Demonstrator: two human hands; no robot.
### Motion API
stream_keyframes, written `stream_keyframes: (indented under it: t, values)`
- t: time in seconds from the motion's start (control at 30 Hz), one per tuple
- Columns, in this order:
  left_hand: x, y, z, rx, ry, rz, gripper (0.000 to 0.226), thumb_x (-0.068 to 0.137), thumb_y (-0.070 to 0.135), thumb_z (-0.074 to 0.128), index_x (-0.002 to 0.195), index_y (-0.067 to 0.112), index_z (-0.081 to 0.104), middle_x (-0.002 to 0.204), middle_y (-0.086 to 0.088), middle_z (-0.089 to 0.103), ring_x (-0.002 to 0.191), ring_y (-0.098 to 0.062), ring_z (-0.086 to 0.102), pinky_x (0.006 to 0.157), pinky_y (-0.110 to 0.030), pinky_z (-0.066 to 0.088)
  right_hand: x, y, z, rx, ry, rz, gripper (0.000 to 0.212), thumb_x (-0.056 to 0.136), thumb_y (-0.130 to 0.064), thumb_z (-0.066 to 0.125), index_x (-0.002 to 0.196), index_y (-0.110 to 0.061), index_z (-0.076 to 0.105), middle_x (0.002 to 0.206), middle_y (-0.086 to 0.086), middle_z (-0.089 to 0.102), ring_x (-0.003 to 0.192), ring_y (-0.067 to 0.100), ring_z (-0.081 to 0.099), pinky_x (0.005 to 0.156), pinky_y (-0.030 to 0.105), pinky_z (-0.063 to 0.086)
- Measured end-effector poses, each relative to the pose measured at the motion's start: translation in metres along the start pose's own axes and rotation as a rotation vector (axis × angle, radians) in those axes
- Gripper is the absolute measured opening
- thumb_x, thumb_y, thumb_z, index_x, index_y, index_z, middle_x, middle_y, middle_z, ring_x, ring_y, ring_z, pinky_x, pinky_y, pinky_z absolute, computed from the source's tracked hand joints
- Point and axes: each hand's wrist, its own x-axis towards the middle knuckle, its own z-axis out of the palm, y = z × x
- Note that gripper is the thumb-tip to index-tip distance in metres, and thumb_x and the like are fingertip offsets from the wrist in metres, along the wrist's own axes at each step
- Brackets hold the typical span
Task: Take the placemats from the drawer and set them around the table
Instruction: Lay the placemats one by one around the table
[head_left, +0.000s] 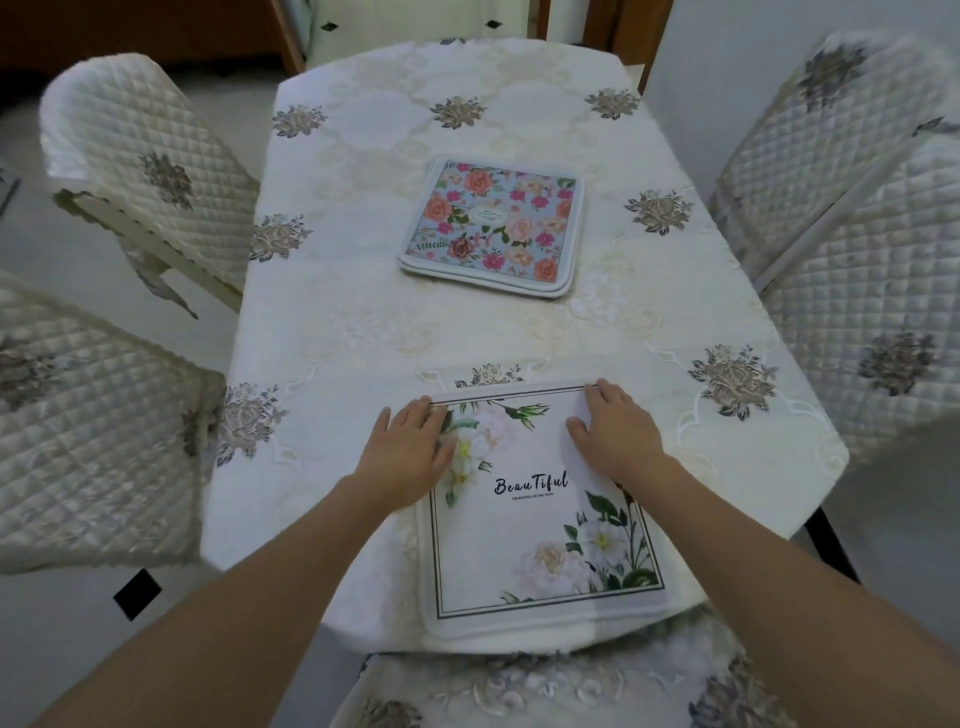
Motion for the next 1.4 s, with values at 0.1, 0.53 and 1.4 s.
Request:
stream_keyframes:
  t: [0.1, 0.53, 1.4]
  values:
    - [-0.017, 0.003, 0.008, -0.024, -0.069, -0.023, 0.068, 0.102, 0.051, 0.024, 0.157, 0.015, 0.007, 0.164, -0.01, -0.002, 0.151, -0.023, -0.001, 0.123, -0.04, 0.003, -0.023, 0.006, 0.008, -0.019, -0.013, 0.006, 0.065, 0.101, -0.039, 0.033, 0.155, -0.011, 0.011, 0.163, 0.007, 0.006, 0.15, 0.023, 0.008, 0.119, 0.041, 0.021]
    - [-0.033, 0.011, 0.004, 0.063, -0.048, 0.0, 0.066, 0.097, 0.055, 0.013, 0.147, 0.017, 0.034, 0.159, -0.014, 0.022, 0.146, -0.027, 0.021, 0.119, -0.045, 0.014, -0.041, 0.012, 0.0, 0.012, -0.072, -0.049, 0.057, 0.102, -0.031, 0.035, 0.152, -0.01, 0.02, 0.161, 0.011, 0.013, 0.147, 0.026, 0.016, 0.112, 0.041, 0.028]
    - [-0.125, 0.021, 0.039, 0.072, -0.205, 0.174, 0.091, 0.088, 0.058, 0.058, 0.156, 0.03, 0.004, 0.163, 0.002, -0.014, 0.15, -0.015, -0.011, 0.122, -0.042, 0.002, -0.152, 0.079, 0.031, -0.059, -0.19, -0.188, 0.093, 0.089, -0.021, 0.063, 0.156, -0.026, -0.002, 0.162, -0.008, -0.011, 0.15, 0.015, -0.001, 0.119, 0.039, 0.019]
